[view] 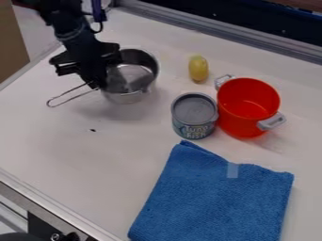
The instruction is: Move the silver pot to the bottom left side of the table and next to the blue cloth
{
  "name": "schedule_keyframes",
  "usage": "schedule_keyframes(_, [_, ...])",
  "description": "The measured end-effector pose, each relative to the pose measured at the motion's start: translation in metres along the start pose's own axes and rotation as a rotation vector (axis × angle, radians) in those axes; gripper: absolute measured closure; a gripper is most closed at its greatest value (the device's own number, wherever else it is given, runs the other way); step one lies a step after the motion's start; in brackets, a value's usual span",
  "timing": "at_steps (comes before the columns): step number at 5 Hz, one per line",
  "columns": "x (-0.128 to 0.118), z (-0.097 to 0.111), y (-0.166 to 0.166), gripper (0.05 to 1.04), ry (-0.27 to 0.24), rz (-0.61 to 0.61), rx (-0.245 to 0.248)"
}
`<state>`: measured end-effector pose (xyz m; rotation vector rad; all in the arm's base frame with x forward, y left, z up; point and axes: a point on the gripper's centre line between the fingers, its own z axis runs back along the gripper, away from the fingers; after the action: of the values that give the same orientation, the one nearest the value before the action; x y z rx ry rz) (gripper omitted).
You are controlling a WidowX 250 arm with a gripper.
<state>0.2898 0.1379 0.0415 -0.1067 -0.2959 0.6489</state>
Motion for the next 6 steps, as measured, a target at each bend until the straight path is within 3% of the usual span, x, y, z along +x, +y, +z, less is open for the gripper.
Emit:
schedule_keyframes(2, [-0.037,0.020,0.019,1.017,-0.053,0.270,0.081])
schedule_keyframes(4, [-0.059,0.013,0.032,1.021,-0.123,0.446,0.187])
schedule_keyframes(5, [-0.054,0.010,0.039,1.021,-0.200,0.559,0.169])
schedule_keyframes(6, [-0.053,0.001,0.048,1.021,-0.147,0.629,0.236])
